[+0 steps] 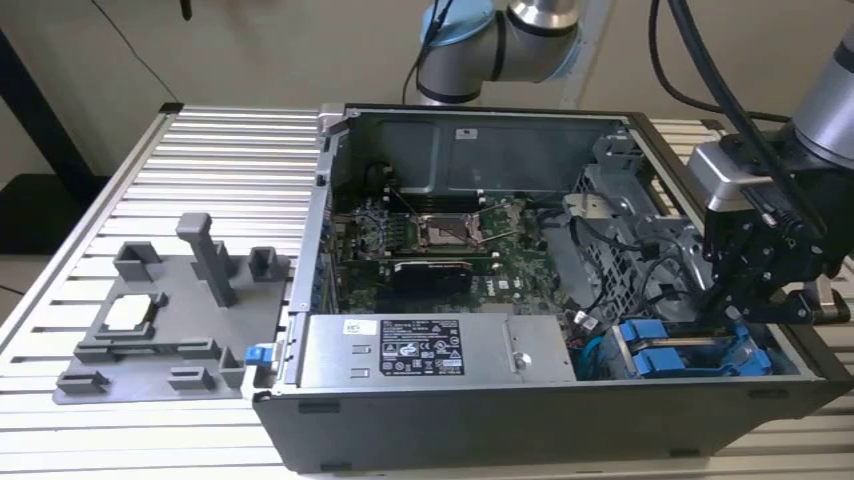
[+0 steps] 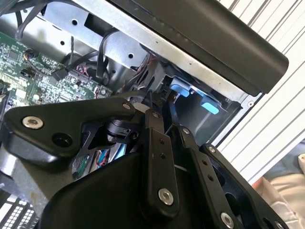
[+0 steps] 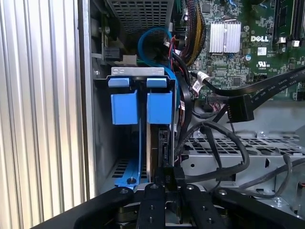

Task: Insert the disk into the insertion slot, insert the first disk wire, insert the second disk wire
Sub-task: 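Insert the first disk wire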

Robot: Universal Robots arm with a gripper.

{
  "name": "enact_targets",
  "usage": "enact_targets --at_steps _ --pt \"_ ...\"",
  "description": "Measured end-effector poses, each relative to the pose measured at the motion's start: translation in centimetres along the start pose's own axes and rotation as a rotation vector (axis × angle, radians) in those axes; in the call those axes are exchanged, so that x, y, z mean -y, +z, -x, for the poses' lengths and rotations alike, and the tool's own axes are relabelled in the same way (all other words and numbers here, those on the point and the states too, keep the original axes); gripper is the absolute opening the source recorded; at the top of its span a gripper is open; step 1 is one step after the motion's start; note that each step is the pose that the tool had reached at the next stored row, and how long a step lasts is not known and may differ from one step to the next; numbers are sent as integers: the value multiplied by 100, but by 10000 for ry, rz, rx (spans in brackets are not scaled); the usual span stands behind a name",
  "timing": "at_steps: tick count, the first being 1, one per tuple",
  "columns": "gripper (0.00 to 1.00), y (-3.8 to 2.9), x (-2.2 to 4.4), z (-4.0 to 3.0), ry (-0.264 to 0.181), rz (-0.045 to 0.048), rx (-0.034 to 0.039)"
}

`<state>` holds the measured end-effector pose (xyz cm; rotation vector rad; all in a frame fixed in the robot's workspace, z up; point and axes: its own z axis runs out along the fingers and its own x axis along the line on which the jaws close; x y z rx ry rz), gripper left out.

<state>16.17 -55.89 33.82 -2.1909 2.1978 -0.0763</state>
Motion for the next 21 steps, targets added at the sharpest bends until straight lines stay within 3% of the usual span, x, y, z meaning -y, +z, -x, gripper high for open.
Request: enact_targets --at_steps 7,15,17,21 --pt "19 54 -3 0 0 0 -11" --pt "19 70 -5 1 2 3 12" --pt "27 71 -5 1 1 0 9" --pt "27 0 0 0 2 0 2"
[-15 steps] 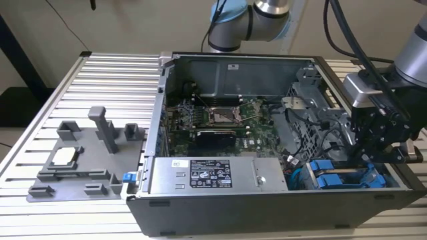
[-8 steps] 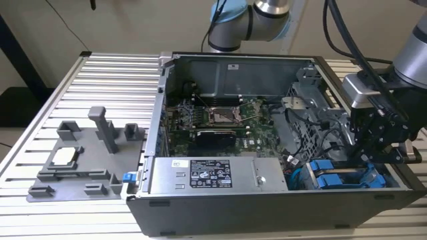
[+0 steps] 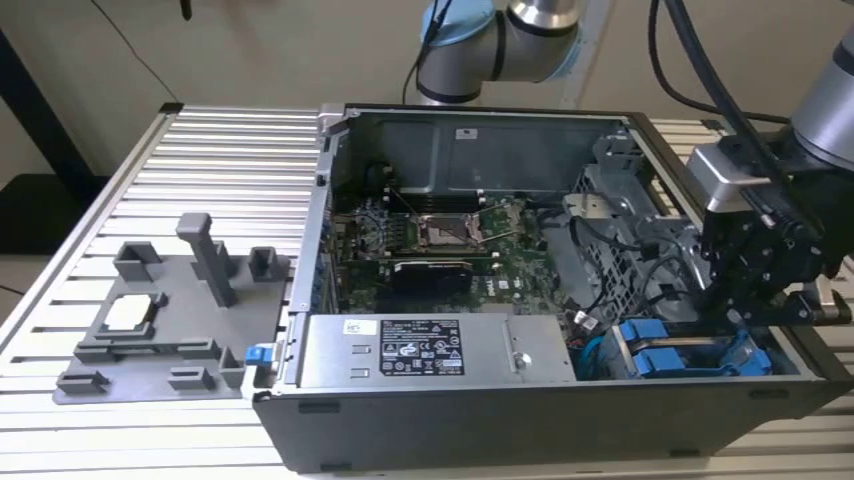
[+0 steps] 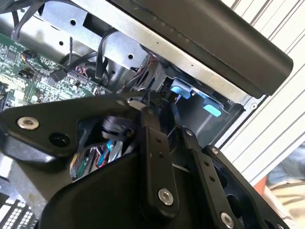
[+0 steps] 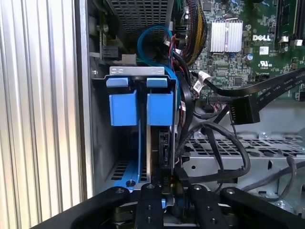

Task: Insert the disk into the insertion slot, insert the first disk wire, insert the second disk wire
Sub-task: 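Insert the first disk wire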

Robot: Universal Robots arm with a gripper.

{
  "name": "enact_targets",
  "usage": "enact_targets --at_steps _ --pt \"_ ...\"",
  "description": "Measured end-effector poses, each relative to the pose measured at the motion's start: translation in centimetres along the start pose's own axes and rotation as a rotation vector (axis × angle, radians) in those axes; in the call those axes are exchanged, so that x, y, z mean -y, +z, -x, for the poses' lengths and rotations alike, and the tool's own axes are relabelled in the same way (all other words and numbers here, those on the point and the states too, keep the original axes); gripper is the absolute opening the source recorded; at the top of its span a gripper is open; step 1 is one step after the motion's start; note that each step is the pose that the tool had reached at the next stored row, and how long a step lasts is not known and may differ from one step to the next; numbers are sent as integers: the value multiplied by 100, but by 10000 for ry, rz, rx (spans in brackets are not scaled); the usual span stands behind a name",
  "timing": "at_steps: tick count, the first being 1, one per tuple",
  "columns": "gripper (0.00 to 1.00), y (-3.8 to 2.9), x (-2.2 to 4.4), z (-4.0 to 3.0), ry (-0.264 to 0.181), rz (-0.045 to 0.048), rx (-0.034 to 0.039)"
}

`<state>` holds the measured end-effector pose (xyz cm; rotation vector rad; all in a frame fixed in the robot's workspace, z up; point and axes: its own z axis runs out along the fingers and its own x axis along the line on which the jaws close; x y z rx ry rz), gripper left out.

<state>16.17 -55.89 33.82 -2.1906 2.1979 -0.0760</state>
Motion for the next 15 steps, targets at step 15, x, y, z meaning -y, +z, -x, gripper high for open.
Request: enact_targets --at_steps 15 --pt "27 -553 34 -4 -3 0 -42"
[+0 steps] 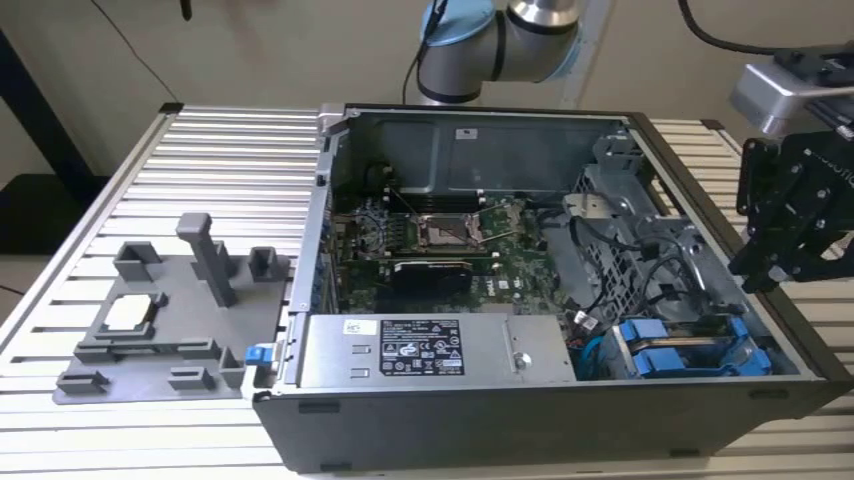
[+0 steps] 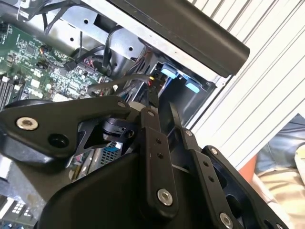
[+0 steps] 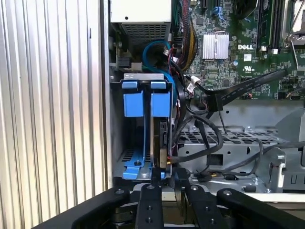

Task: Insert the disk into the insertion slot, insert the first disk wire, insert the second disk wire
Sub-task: 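Insert the first disk wire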

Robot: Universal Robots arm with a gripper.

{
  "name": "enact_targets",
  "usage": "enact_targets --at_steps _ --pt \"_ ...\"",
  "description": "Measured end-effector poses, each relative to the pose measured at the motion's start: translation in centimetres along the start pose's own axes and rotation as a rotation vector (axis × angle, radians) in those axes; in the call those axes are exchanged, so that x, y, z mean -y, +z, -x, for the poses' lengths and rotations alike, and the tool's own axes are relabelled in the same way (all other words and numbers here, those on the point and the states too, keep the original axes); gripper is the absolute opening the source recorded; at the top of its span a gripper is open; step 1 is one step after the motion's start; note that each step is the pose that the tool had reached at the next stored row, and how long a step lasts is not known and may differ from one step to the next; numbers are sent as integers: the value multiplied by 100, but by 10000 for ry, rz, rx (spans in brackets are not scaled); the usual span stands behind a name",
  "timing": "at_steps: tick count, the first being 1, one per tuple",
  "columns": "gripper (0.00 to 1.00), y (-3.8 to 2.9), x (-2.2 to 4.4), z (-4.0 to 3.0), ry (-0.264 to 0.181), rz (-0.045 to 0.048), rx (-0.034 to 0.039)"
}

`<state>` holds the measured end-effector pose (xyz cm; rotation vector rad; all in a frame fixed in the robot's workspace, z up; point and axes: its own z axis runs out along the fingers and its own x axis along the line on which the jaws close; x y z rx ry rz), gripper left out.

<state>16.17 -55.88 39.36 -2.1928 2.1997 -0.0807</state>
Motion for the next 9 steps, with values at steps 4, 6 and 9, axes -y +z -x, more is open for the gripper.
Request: enact_targets --at_steps 4,6,9 --pt "27 -6 1 0 -1 0 -4" --pt "27 -9 1 0 -1 0 -7" --pt "27 -12 1 6 -2 -1 -10"
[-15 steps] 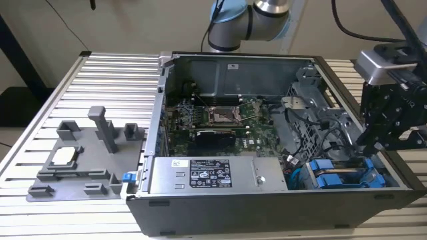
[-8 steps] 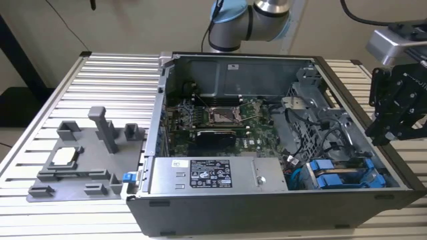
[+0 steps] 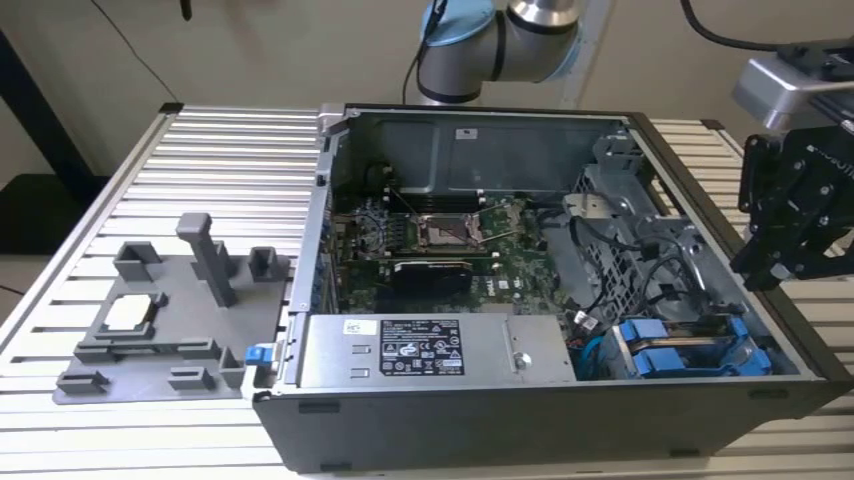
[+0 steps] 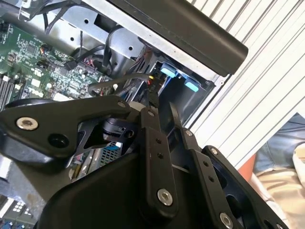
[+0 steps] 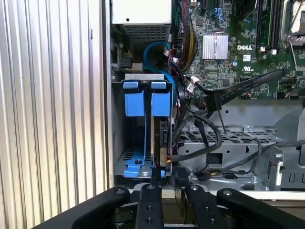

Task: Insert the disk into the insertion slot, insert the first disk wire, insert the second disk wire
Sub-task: 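Insert the first disk wire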

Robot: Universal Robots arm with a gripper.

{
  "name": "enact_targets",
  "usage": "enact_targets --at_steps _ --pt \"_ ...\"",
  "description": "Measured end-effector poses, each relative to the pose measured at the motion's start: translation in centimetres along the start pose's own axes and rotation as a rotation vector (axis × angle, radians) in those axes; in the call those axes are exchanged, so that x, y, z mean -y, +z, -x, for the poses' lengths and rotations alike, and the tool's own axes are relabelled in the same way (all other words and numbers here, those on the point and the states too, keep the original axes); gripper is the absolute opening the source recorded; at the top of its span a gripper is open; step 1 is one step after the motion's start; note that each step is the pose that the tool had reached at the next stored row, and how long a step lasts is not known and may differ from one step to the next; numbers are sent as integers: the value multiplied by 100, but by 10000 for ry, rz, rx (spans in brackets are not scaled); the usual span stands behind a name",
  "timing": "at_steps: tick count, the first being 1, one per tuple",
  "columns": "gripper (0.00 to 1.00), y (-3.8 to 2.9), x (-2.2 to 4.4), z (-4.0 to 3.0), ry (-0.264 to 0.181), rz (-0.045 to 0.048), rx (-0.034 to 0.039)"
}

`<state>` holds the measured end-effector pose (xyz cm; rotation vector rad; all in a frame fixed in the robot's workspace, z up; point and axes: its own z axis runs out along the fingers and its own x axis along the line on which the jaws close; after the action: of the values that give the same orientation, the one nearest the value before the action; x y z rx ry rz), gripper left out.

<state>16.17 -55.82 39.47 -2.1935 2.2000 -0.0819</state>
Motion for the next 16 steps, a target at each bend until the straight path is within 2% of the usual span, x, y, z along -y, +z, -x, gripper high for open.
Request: enact_targets --at_steps 7,11,14,16 --pt "27 -1 -1 193 0 0 -24" --pt "27 -10 -1 299 -5 0 -102" --pt "27 -21 0 352 -8 -1 -157" --pt "27 -22 -22 353 -7 -51 -155"
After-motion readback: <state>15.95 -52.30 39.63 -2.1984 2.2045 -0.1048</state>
